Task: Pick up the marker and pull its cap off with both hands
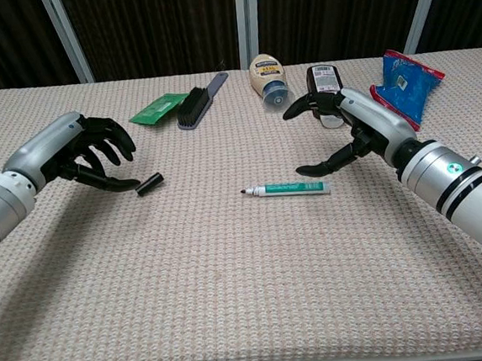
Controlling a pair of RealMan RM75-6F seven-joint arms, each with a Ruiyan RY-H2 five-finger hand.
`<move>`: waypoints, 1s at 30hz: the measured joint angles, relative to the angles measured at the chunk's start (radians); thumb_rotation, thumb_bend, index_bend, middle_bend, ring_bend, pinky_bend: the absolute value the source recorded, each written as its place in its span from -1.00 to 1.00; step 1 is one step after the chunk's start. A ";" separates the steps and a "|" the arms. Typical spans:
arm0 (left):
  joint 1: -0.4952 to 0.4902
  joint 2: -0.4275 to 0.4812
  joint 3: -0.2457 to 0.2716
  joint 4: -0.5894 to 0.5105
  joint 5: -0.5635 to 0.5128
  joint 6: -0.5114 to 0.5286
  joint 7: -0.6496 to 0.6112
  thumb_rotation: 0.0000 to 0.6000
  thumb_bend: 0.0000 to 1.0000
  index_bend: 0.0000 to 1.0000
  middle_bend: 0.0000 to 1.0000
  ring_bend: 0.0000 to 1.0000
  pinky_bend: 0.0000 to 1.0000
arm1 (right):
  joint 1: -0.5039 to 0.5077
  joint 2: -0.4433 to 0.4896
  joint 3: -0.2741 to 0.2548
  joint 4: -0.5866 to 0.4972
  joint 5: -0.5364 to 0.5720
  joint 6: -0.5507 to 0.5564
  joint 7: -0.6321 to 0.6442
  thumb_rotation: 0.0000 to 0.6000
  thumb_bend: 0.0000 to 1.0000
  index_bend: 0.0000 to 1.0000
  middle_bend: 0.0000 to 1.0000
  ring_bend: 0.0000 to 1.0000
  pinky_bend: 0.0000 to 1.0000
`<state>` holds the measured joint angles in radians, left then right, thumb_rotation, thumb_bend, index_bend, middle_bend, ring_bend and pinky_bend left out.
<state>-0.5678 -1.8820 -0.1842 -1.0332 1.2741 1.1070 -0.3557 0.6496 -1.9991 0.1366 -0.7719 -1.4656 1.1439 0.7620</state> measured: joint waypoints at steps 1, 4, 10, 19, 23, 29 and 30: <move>0.001 0.001 -0.002 0.001 0.004 0.005 -0.001 1.00 -0.85 -0.16 -0.17 -0.20 -0.07 | -0.003 0.003 0.001 -0.004 -0.001 0.007 -0.001 1.00 -1.00 -0.55 -0.72 -1.00 -0.96; 0.005 0.010 -0.012 -0.001 0.010 0.023 0.000 1.00 -0.87 -0.17 -0.17 -0.20 -0.16 | -0.012 0.018 0.004 -0.020 -0.006 0.033 -0.005 1.00 -1.00 -0.58 -0.72 -1.00 -0.97; 0.025 0.052 -0.036 -0.026 0.013 0.078 0.029 1.00 -0.95 -0.23 -0.23 -0.41 -0.39 | -0.044 0.055 0.009 -0.047 -0.017 0.113 -0.079 1.00 -1.00 -0.64 -0.76 -1.00 -0.99; 0.126 0.184 -0.030 -0.092 0.004 0.192 0.154 1.00 -1.00 -0.38 -0.42 -0.66 -0.56 | -0.166 0.149 0.002 -0.119 -0.001 0.248 -0.382 1.00 -1.00 -0.81 -0.85 -1.00 -1.00; 0.194 0.234 0.006 -0.106 0.029 0.268 0.183 1.00 -1.00 -0.41 -0.46 -0.72 -0.62 | -0.255 0.205 -0.013 -0.172 0.015 0.306 -0.465 1.00 -1.00 -0.81 -0.86 -1.00 -1.00; 0.253 0.273 0.079 -0.099 0.082 0.306 0.231 1.00 -1.00 -0.44 -0.54 -0.78 -0.67 | -0.326 0.259 -0.027 -0.217 0.034 0.350 -0.575 1.00 -1.00 -0.82 -0.88 -1.00 -1.00; 0.259 0.279 0.089 -0.098 0.093 0.312 0.240 1.00 -1.00 -0.44 -0.54 -0.78 -0.67 | -0.335 0.269 -0.029 -0.230 0.036 0.354 -0.596 1.00 -1.00 -0.82 -0.88 -1.00 -1.00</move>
<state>-0.3092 -1.6033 -0.0955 -1.1307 1.3671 1.4187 -0.1155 0.3141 -1.7300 0.1080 -1.0017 -1.4291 1.4983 0.1660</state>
